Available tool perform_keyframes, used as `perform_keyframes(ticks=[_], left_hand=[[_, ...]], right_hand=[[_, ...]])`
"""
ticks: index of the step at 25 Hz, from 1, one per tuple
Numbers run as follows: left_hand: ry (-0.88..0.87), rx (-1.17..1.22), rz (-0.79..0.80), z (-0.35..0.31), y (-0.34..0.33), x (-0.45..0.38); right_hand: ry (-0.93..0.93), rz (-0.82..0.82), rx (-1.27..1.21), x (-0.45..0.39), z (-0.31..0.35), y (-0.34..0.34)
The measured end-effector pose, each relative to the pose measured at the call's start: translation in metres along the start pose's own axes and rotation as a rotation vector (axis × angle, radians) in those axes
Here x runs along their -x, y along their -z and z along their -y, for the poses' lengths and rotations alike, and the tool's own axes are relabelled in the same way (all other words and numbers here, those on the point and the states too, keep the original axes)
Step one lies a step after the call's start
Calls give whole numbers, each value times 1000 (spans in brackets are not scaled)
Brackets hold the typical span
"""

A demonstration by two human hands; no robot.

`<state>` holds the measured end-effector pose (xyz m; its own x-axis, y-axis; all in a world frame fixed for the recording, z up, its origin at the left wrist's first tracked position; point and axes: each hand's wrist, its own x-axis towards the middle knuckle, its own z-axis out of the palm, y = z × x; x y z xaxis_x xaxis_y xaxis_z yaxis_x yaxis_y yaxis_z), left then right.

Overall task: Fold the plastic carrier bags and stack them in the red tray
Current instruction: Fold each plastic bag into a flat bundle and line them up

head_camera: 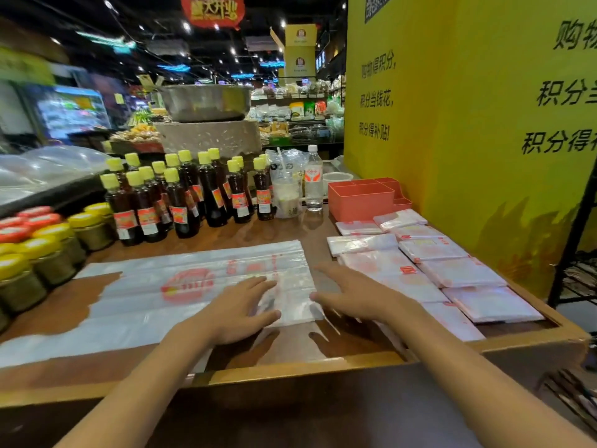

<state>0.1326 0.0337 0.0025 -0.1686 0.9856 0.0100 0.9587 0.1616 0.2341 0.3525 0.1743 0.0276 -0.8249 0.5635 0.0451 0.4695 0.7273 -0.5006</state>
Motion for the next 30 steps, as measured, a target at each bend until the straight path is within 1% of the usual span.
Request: perform_keyframes(ticks=[2, 4, 6, 8, 12, 16, 18, 22, 27, 30], left_hand=[[129, 18, 8, 43, 8, 30], [234, 50, -16, 82, 13, 62], [310, 109, -39, 109, 13, 88], [340, 155, -77, 120, 11, 101], [293, 165, -105, 123, 11, 91], [218, 137, -179, 118, 6, 80], [197, 104, -221, 119, 5, 82], [165, 150, -256, 122, 4, 81], [216, 155, -344, 119, 3, 80], [216, 138, -389, 118, 3, 80]], right_hand=[[91, 100, 0, -17, 33, -25], [158, 165, -15, -35, 56, -50], [209, 192, 25, -55, 65, -73], [216, 164, 42, -67, 65, -85], [244, 44, 39, -72, 55, -81], [200, -68, 39, -76, 43, -78], [178, -85, 6, -76, 41, -78], [178, -111, -24, -72, 47, -75], [250, -106, 100, -64, 59, -77], [254, -122, 87, -61, 61, -76]])
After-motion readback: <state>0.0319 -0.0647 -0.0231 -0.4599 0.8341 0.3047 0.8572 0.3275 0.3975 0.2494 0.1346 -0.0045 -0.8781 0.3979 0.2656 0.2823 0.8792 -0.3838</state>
